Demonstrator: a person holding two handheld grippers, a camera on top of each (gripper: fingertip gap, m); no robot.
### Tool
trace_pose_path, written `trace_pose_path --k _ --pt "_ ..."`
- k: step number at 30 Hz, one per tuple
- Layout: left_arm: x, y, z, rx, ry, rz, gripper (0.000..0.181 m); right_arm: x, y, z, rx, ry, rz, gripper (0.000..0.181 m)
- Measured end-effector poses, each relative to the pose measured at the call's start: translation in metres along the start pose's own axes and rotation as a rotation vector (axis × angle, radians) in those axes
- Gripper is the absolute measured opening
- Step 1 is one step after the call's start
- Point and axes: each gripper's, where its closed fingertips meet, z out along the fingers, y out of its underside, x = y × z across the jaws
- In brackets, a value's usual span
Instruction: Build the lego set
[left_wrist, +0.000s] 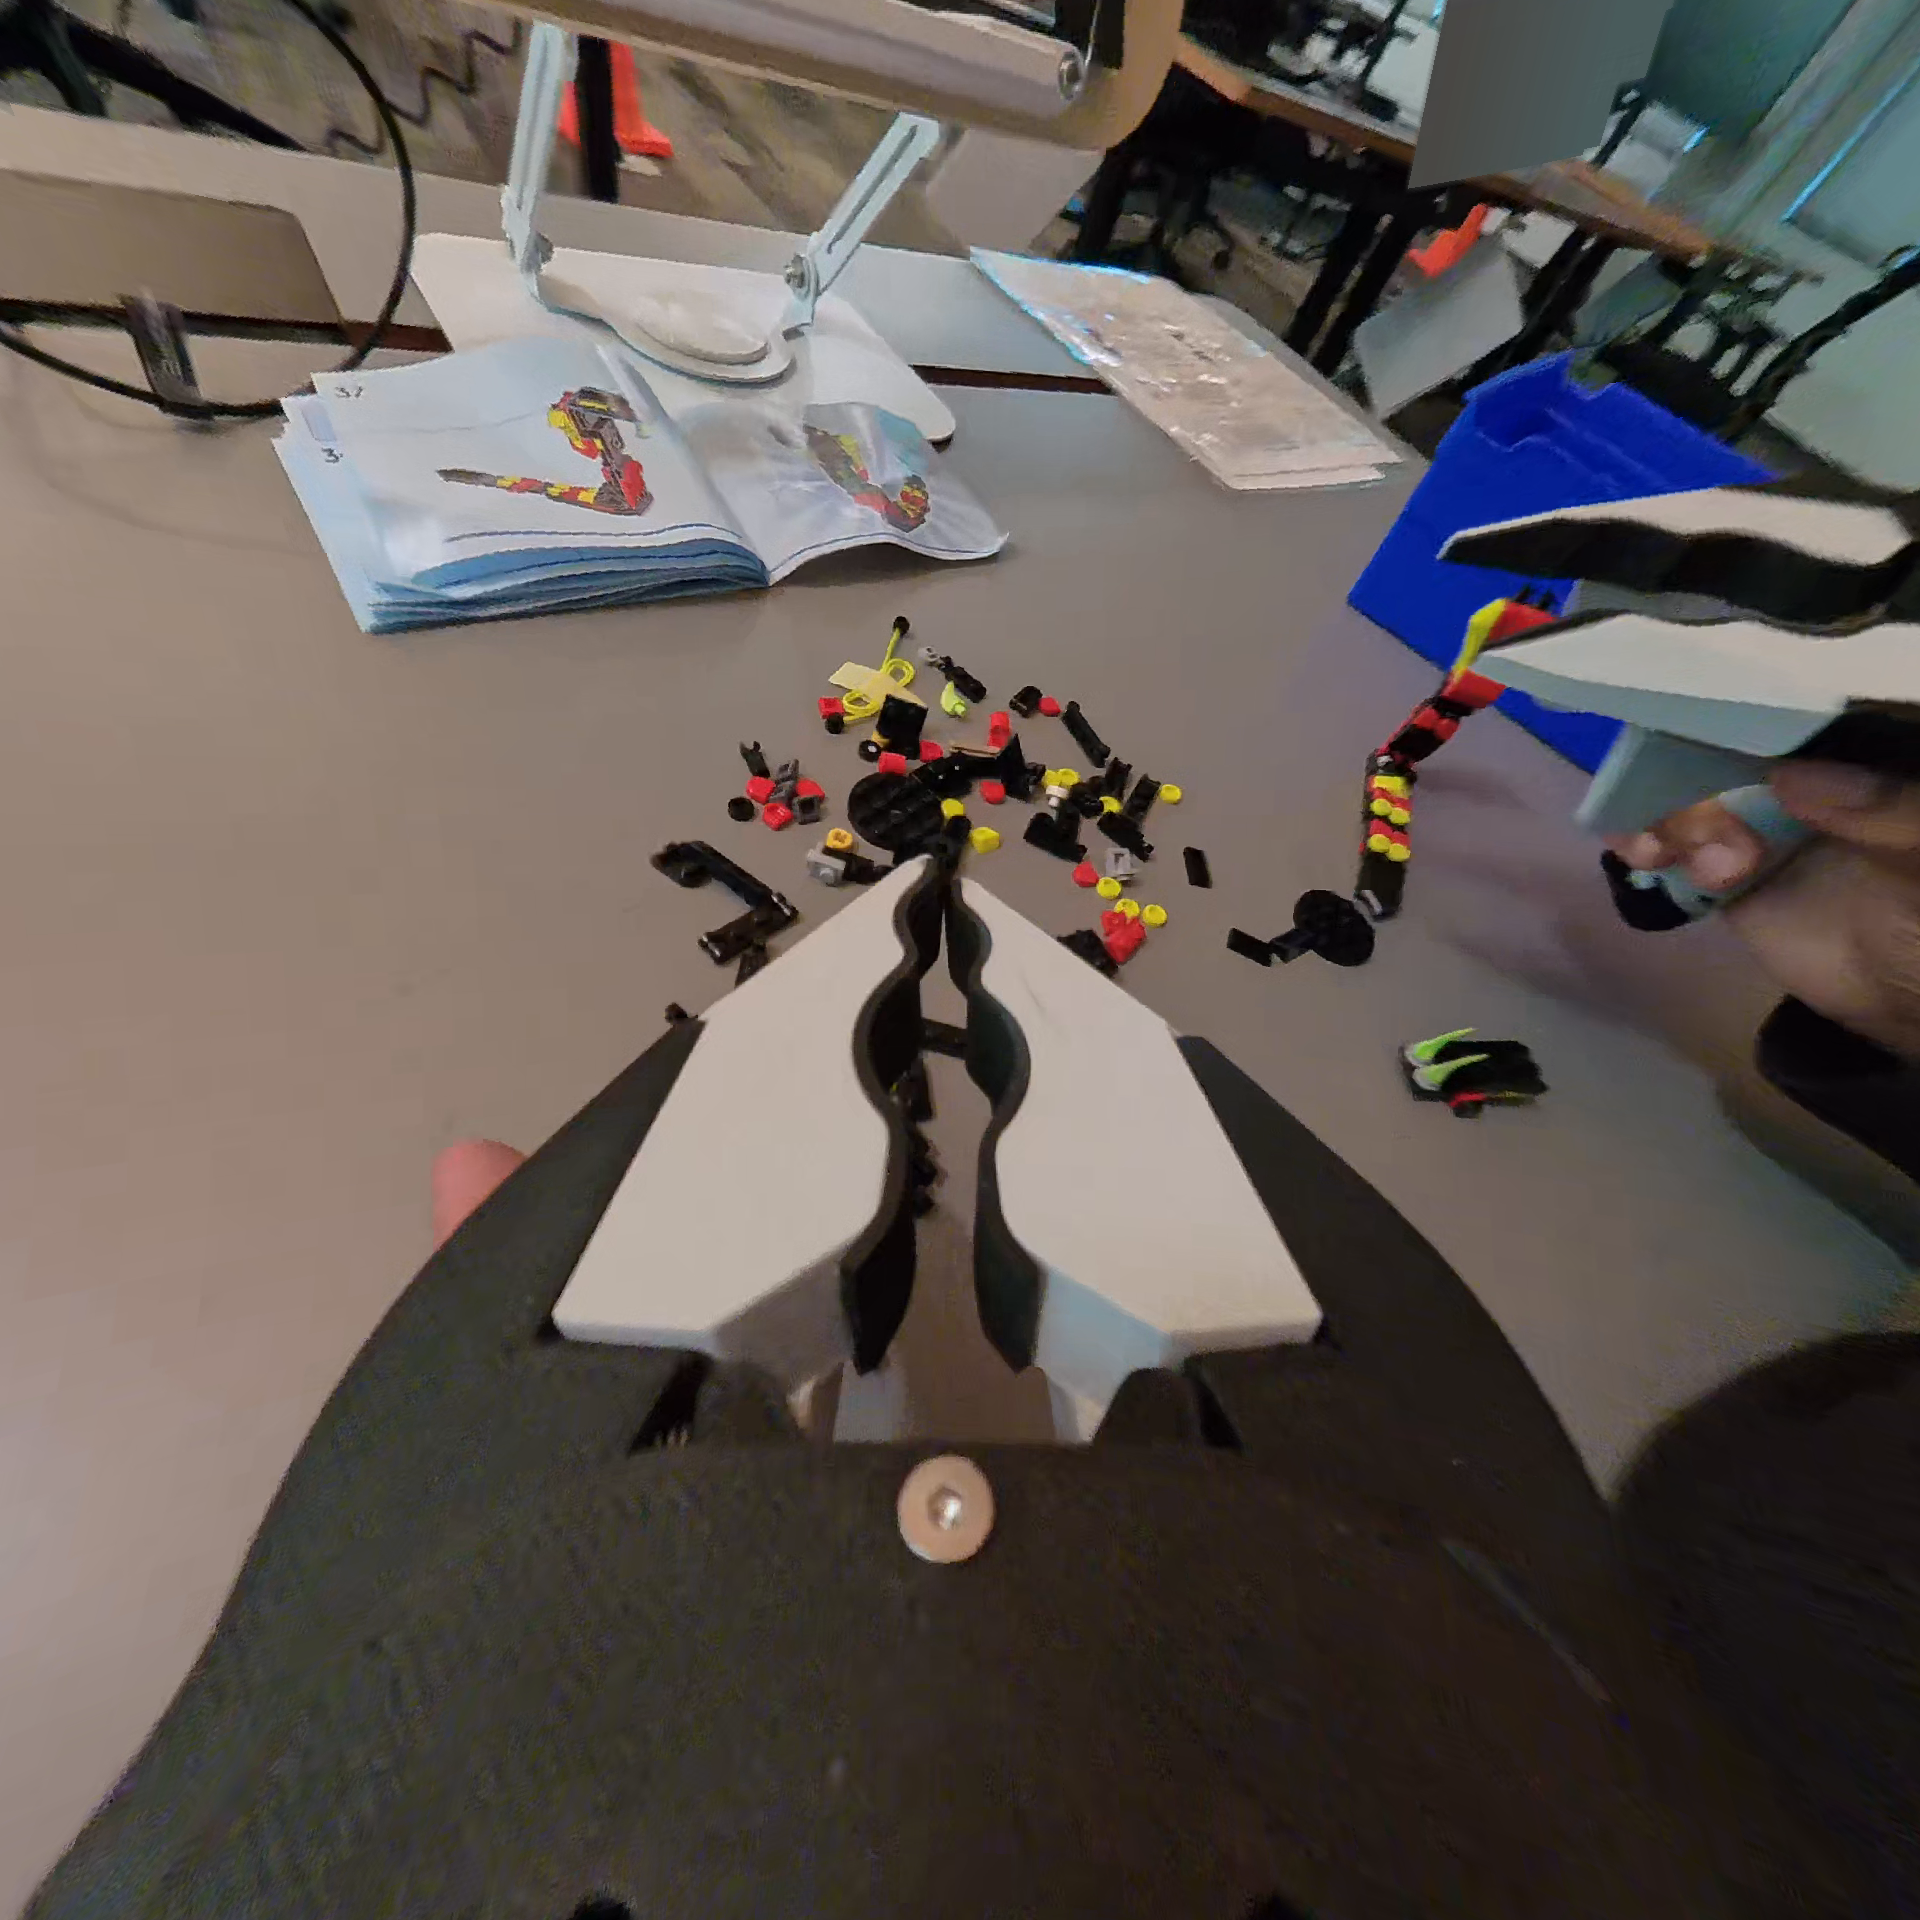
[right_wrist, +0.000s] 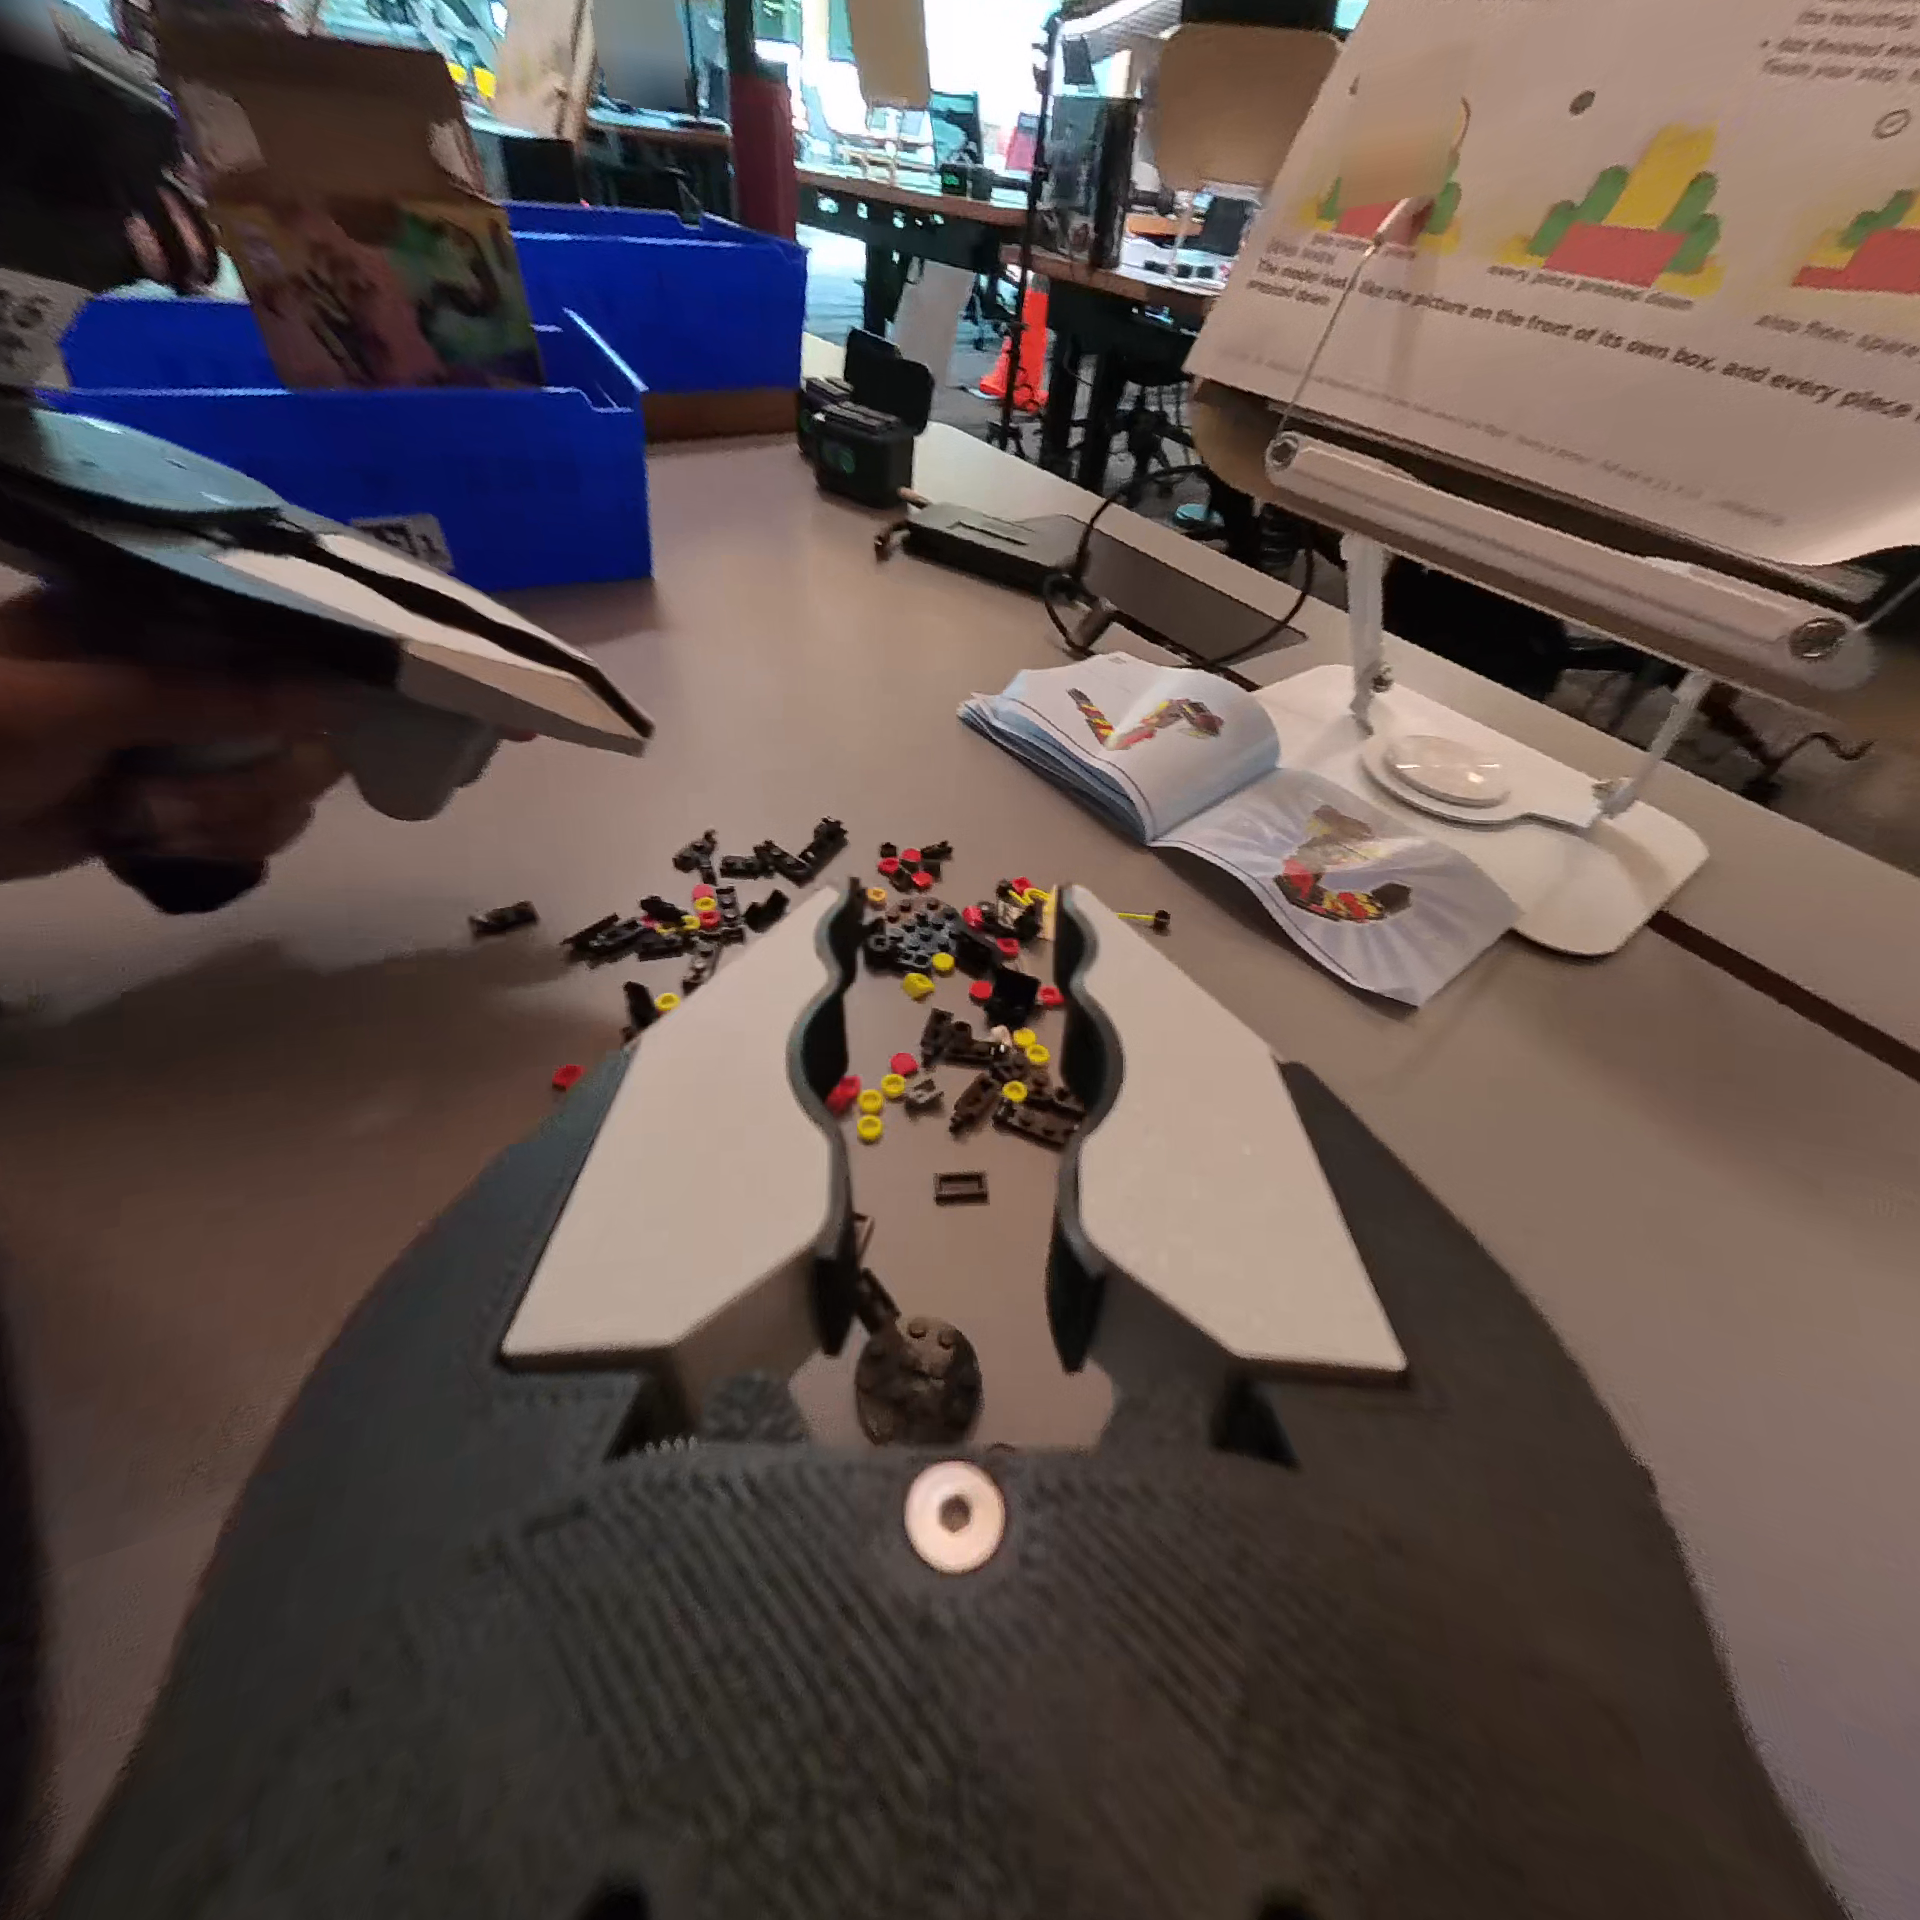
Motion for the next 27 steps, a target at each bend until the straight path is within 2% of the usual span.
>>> trace_pose_path --k 3,4,7,10,14,19,27 --pt "-0.005 -0.01 0.014 0.011 -0.151 0.07 0.0 0.001 -0.002 -0.006 0.021 -0.024 0.032 0.042" --pt "-0.001 -0.016 0.022 0.019 -0.154 0.076 0.0 0.002 -0.002 -0.007 0.027 -0.031 0.052 0.045" --pt "0.019 -0.031 0.049 0.033 -0.054 0.008 0.0 0.0 -0.003 -0.007 0.038 -0.061 0.117 0.053" --pt "0.023 -0.03 0.065 0.022 -0.008 0.024 0.0 -0.004 0.0 -0.005 0.018 -0.073 0.103 0.052" --pt "0.016 -0.011 0.061 0.003 0.003 0.075 0.0 -0.01 0.016 0.004 -0.045 -0.065 0.035 0.049" --pt "0.016 -0.036 0.044 0.086 0.085 -0.013 0.0 -0.019 0.028 0.015 -0.084 -0.081 0.003 0.045" --pt "0.008 -0.03 0.045 0.072 0.095 -0.074 0.0 -0.01 0.041 0.019 -0.114 -0.071 0.045 0.043"
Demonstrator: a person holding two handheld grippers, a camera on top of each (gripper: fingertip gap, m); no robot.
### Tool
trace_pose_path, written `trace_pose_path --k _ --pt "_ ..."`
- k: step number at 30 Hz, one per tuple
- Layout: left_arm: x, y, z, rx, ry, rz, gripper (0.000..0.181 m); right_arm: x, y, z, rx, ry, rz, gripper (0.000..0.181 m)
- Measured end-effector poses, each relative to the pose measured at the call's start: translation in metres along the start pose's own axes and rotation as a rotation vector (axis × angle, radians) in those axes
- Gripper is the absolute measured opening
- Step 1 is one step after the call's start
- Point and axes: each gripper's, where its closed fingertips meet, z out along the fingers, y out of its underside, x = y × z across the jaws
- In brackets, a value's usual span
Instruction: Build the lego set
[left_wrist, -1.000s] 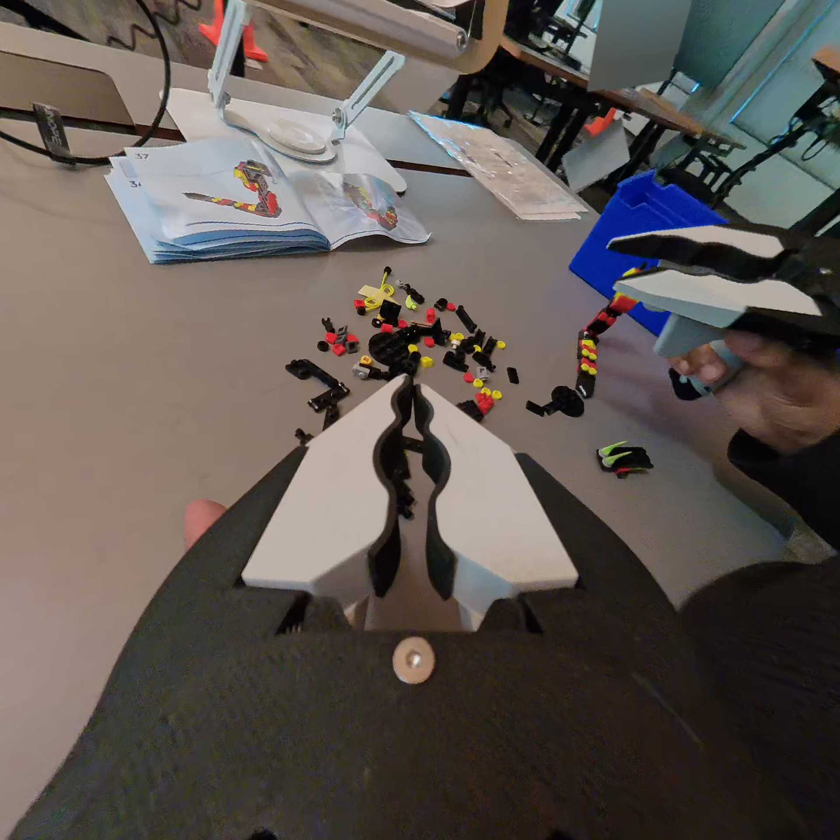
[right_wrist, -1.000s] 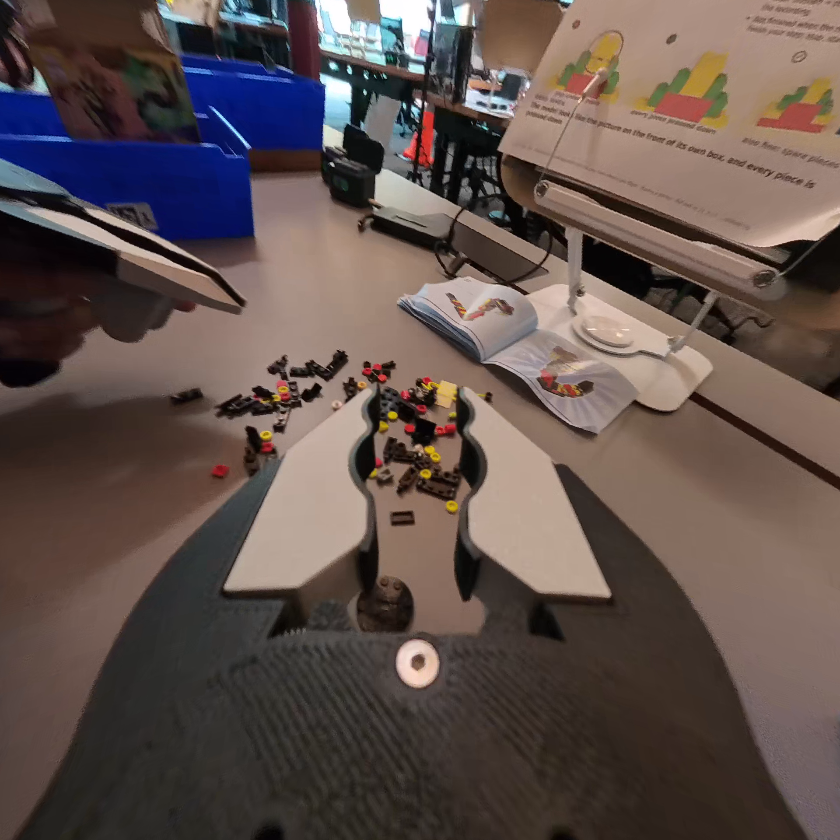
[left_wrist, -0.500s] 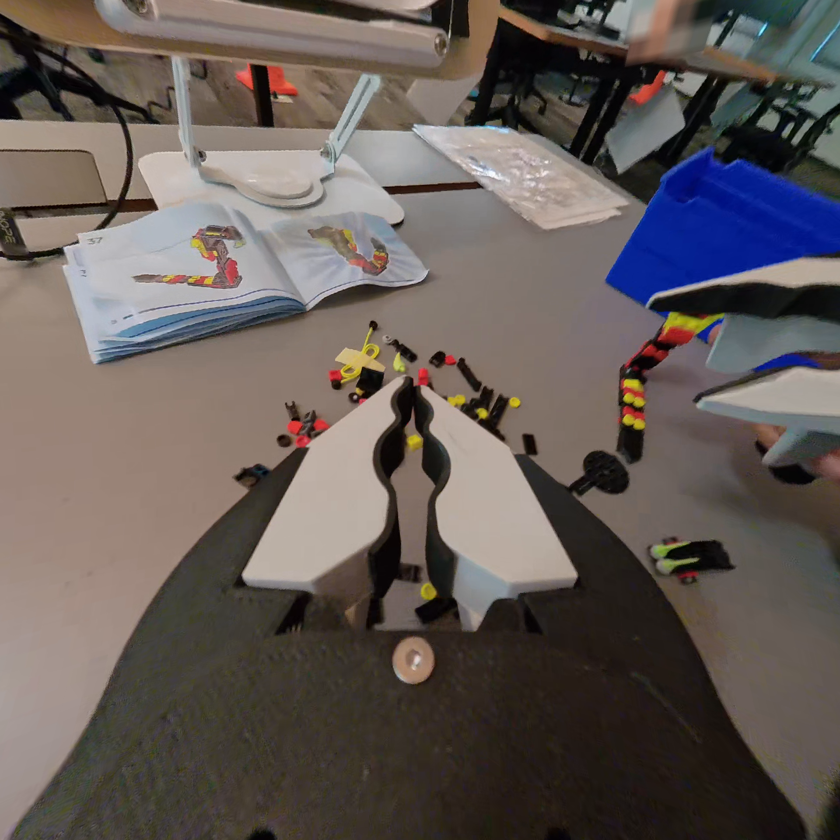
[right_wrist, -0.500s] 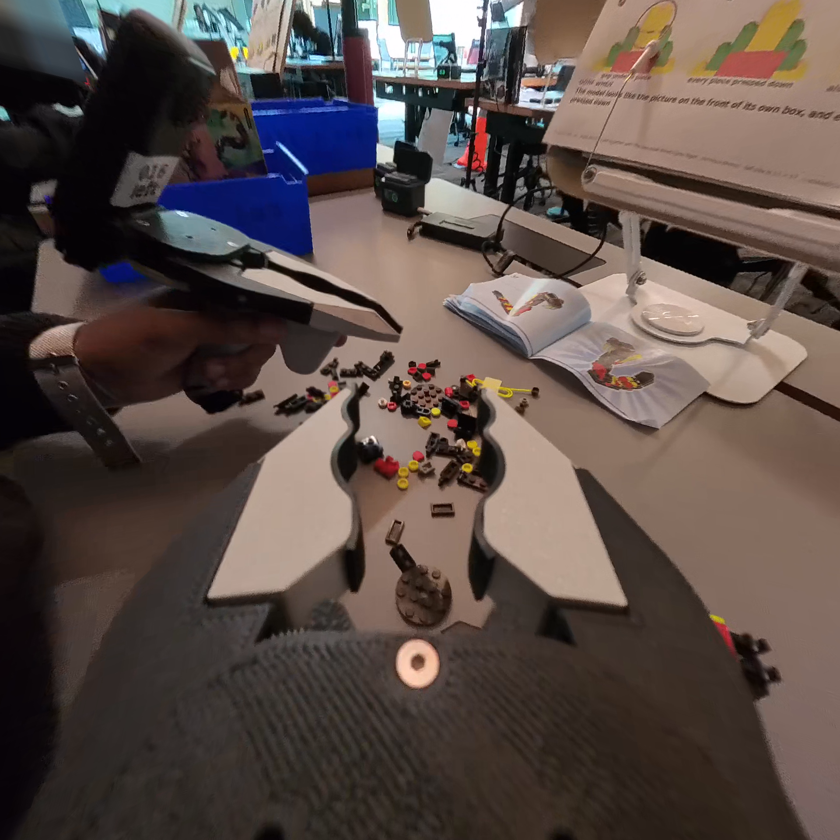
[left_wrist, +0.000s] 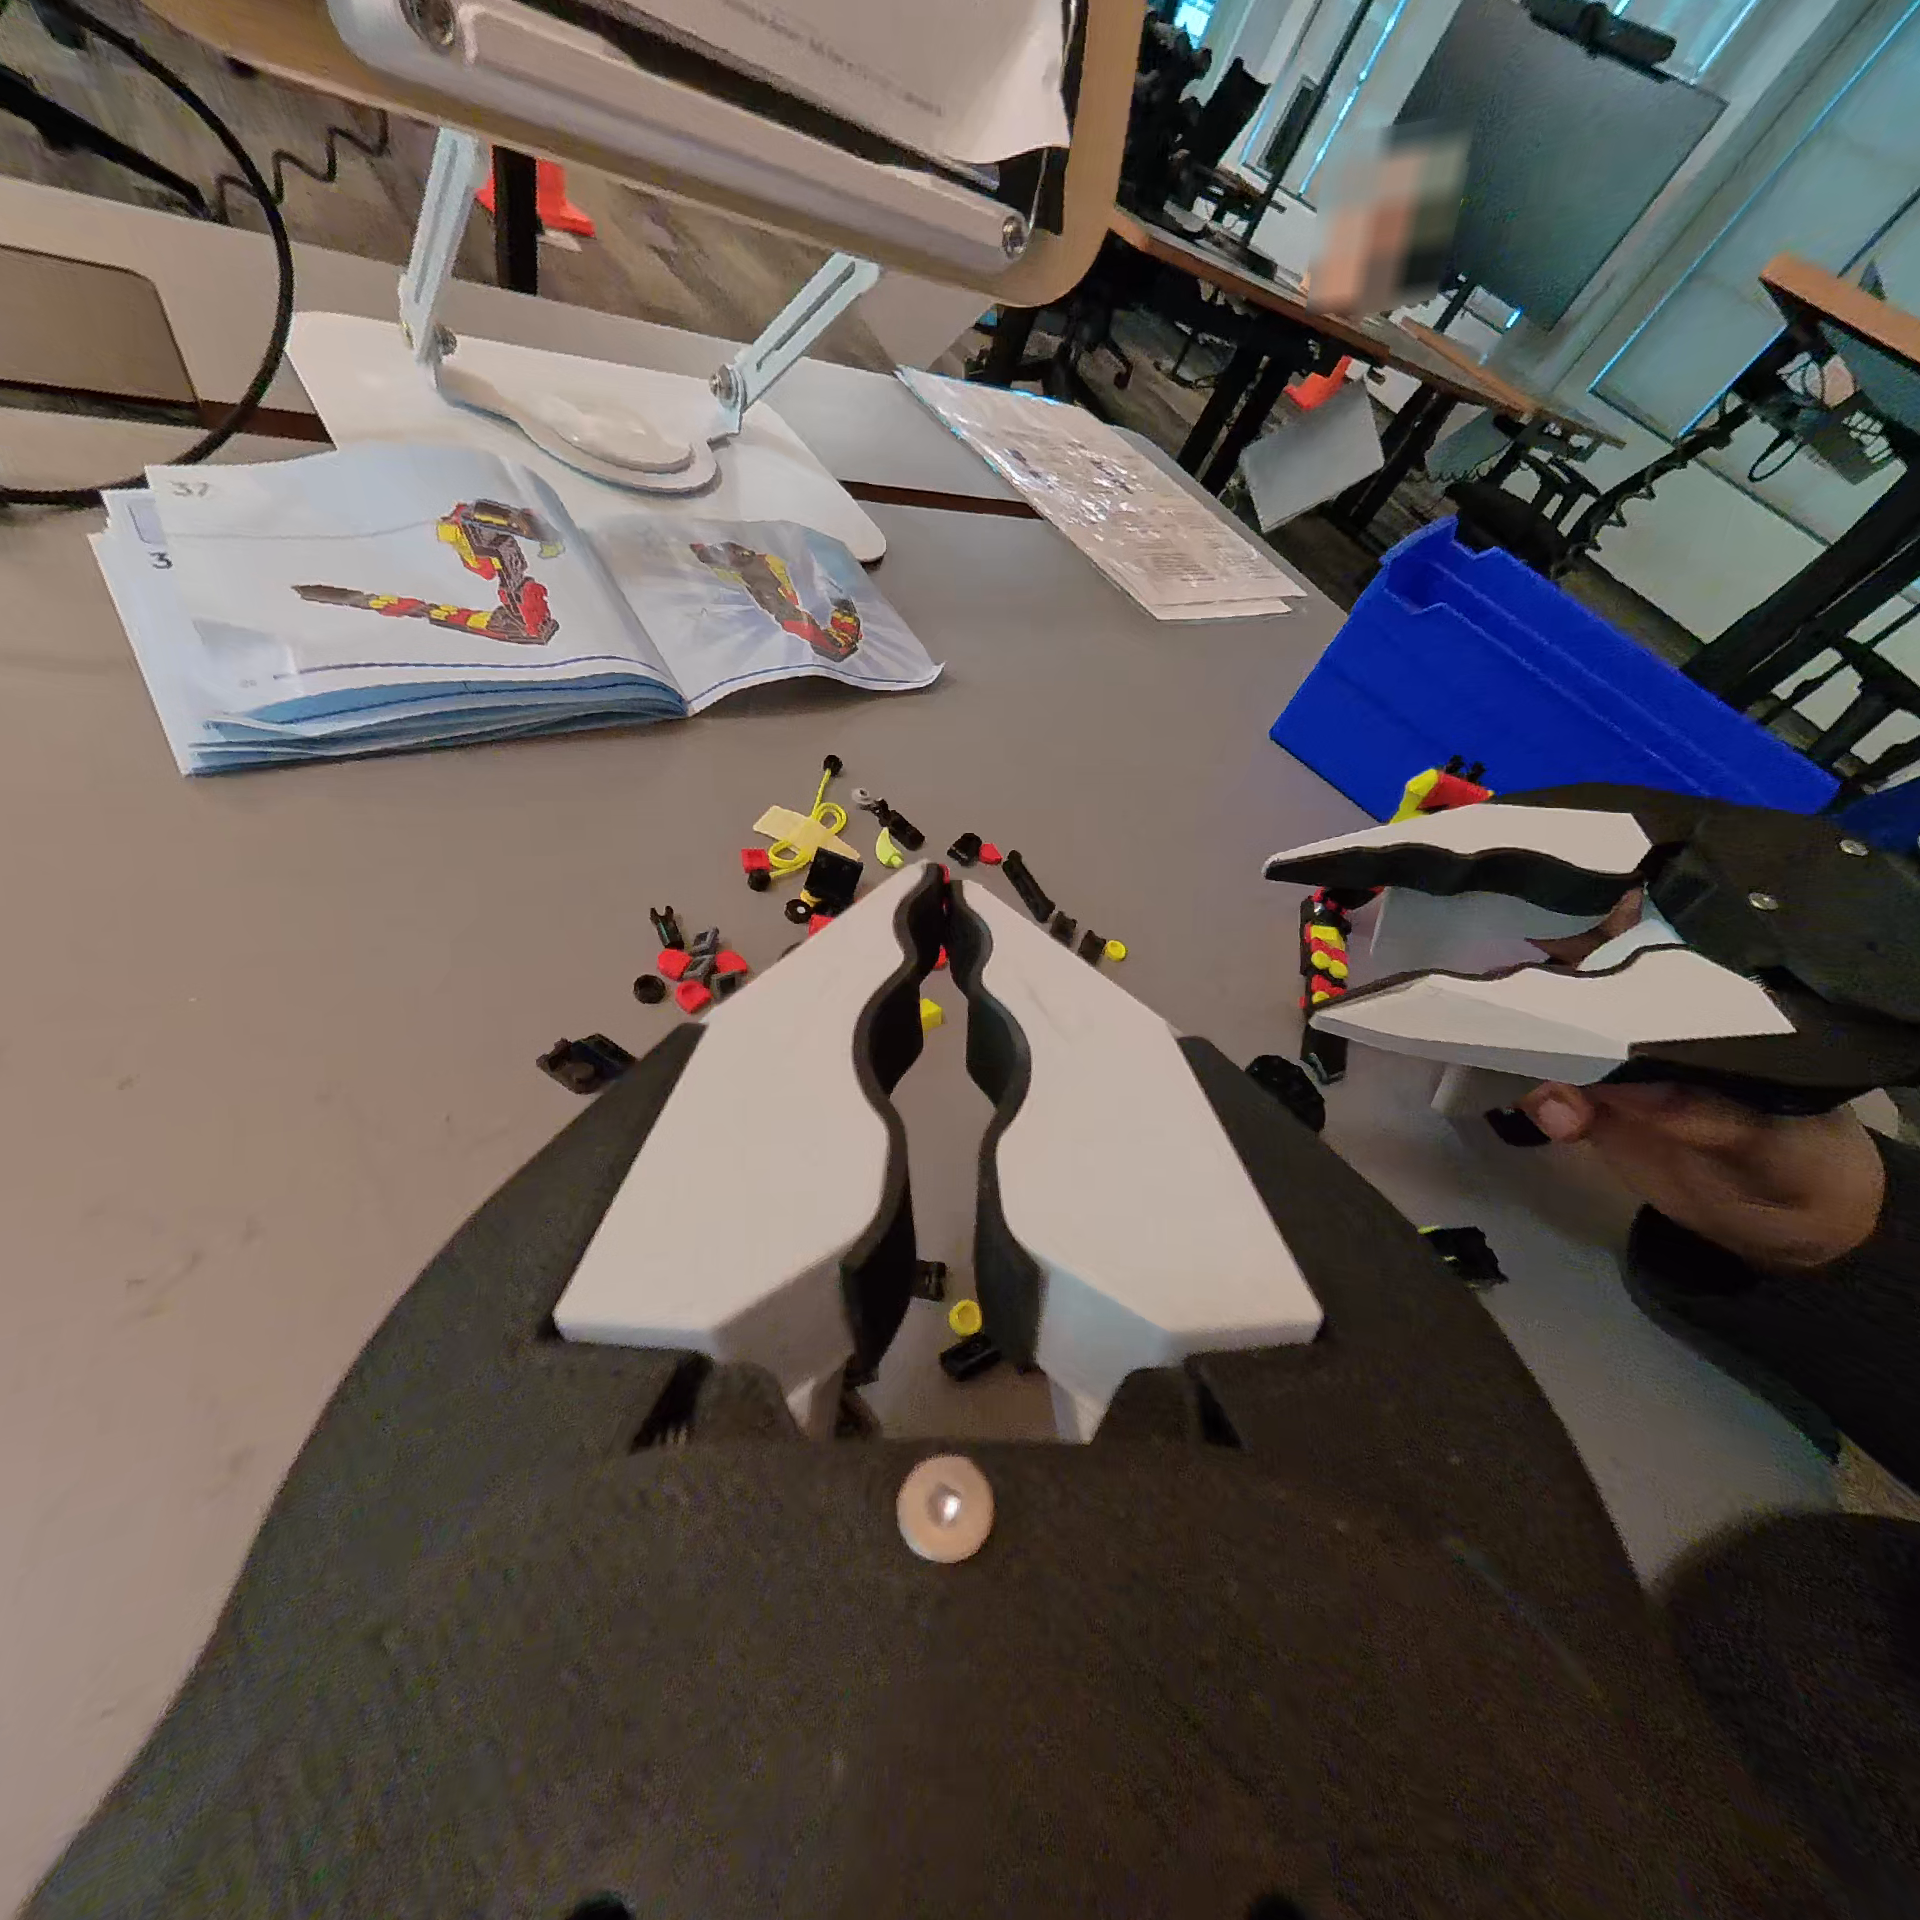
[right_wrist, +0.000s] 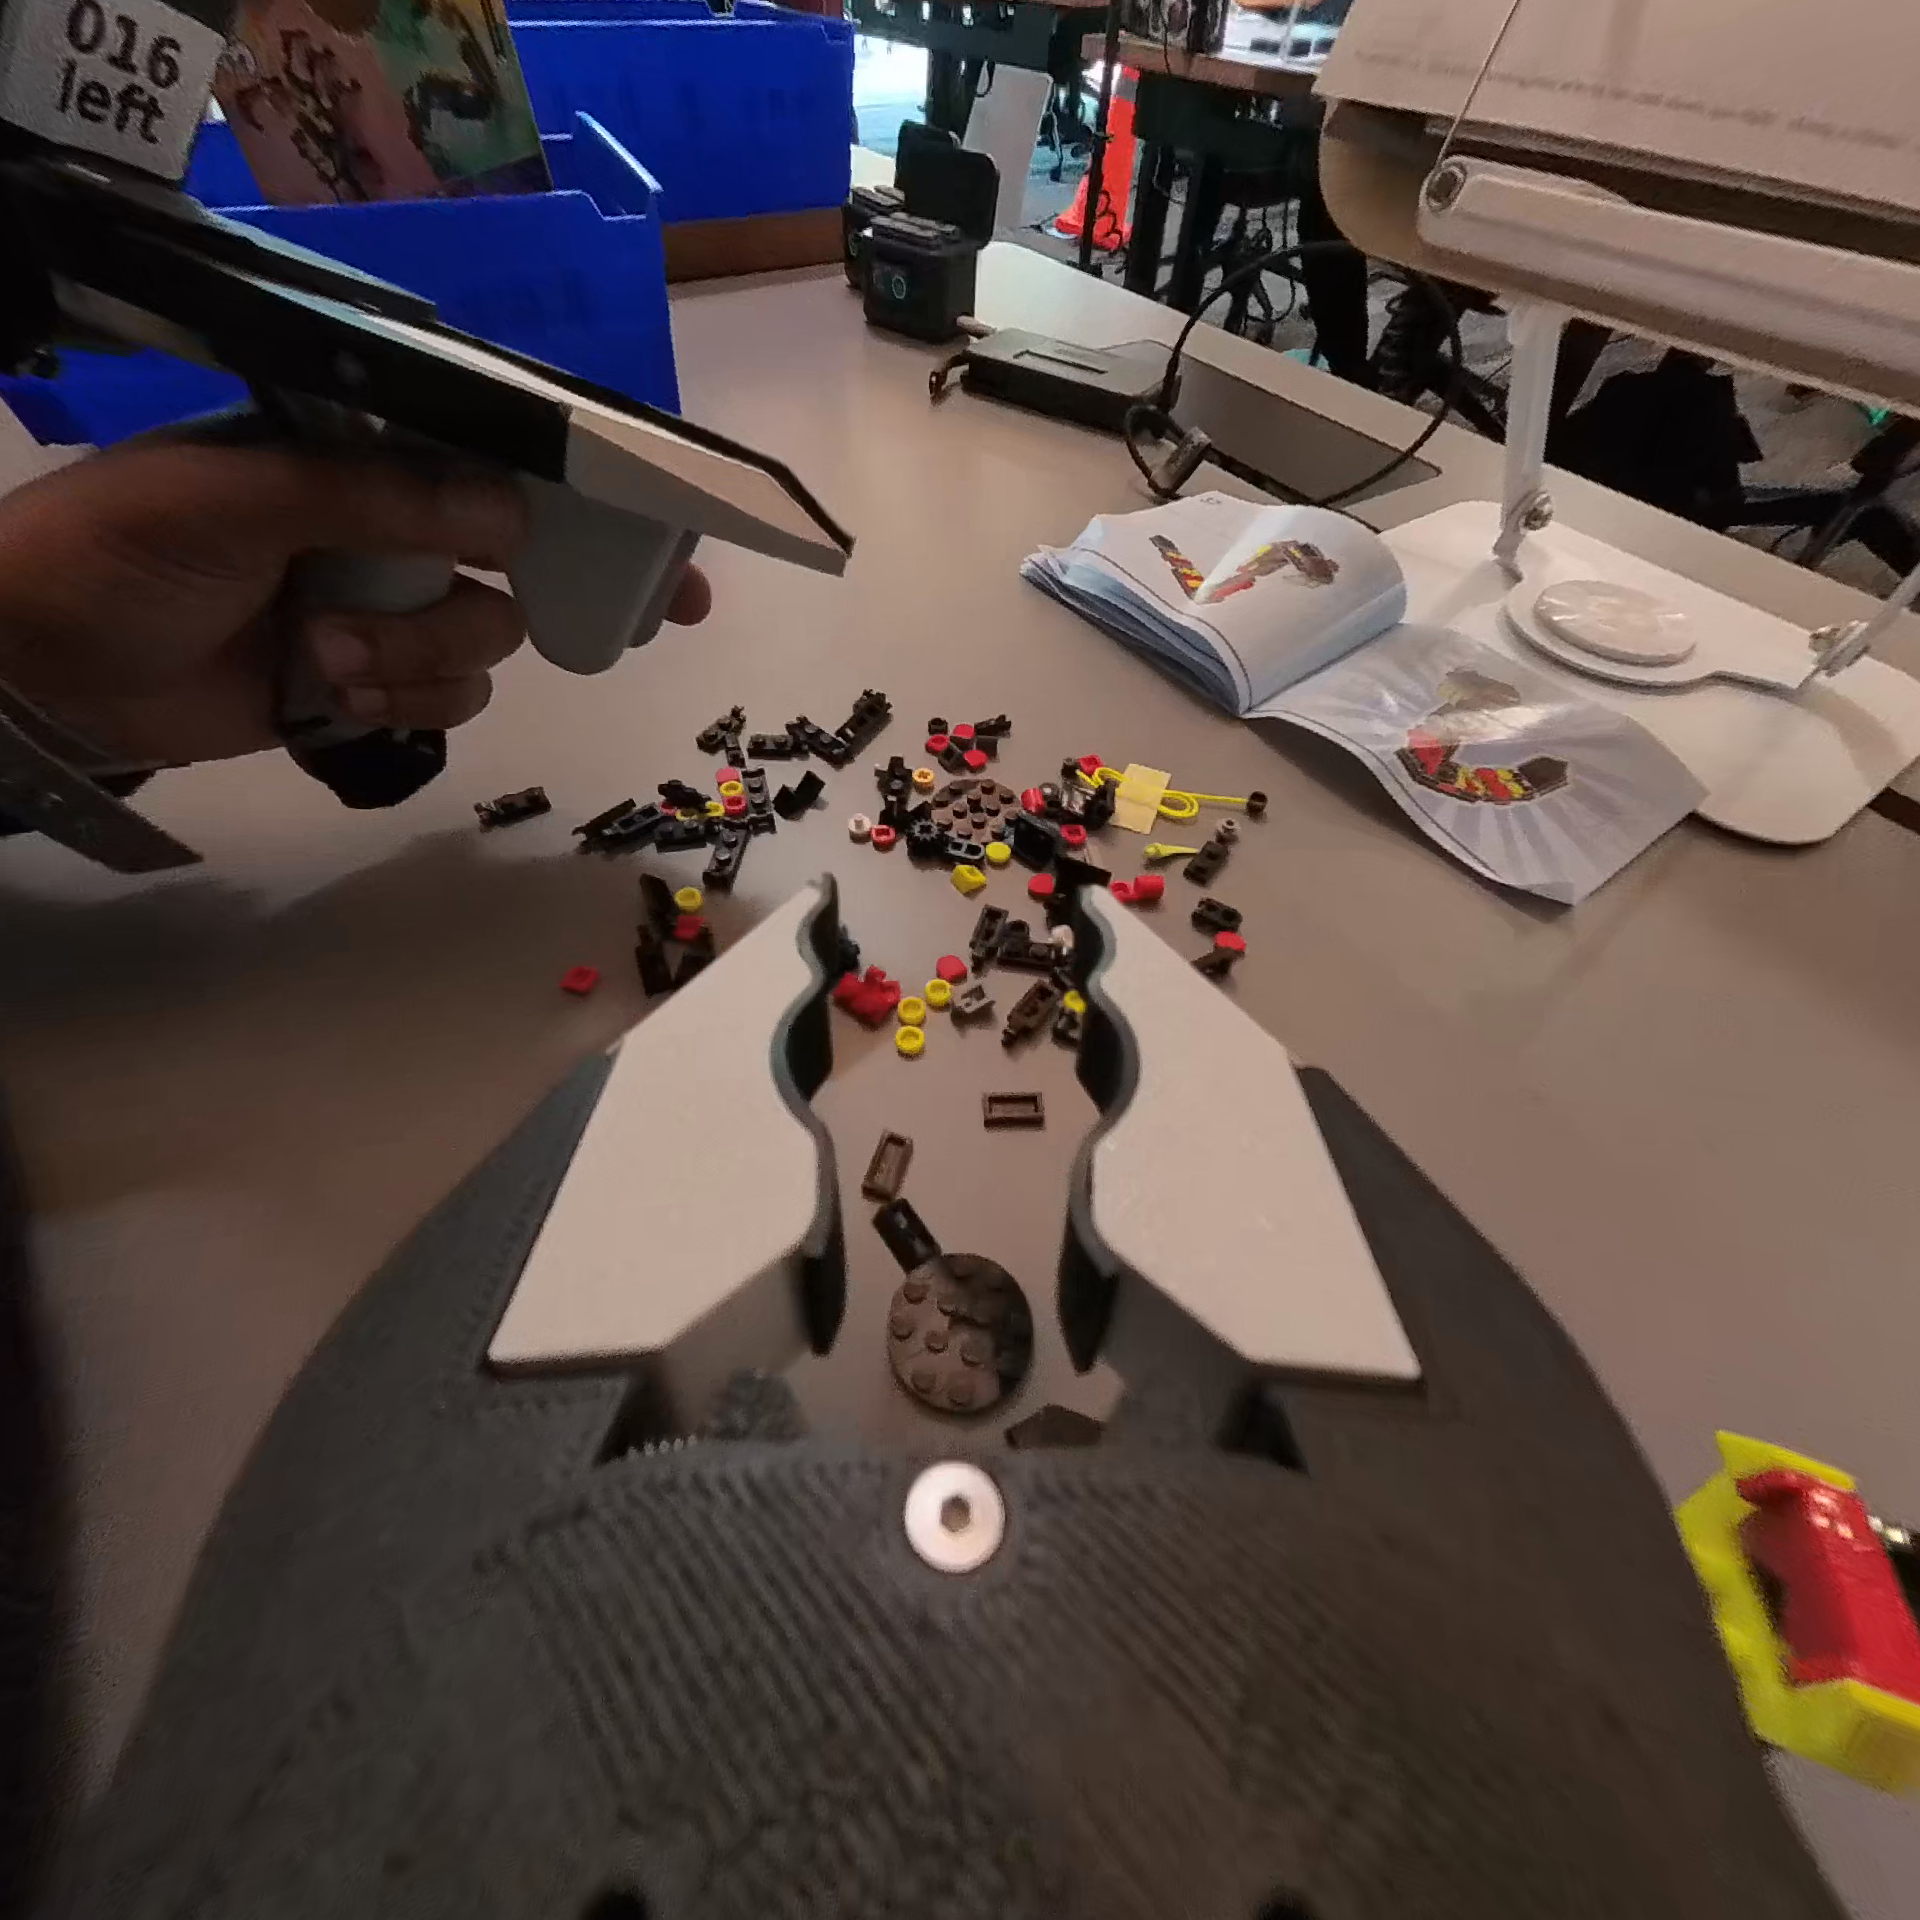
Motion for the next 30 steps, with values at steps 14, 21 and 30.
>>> trace_pose_path --k 14,21,30 --pt "-0.008 0.007 0.003 -0.028 -0.025 -0.014 0.001 0.001 -0.003 -0.005 0.013 -0.01 0.044 0.04" --pt "-0.012 0.006 0.002 -0.023 -0.024 -0.057 0.006 -0.004 -0.003 -0.002 0.002 -0.014 0.026 0.04" --pt "-0.031 0.001 -0.002 -0.005 -0.067 -0.169 0.019 0.004 -0.031 0.019 -0.017 0.087 -0.099 0.041"
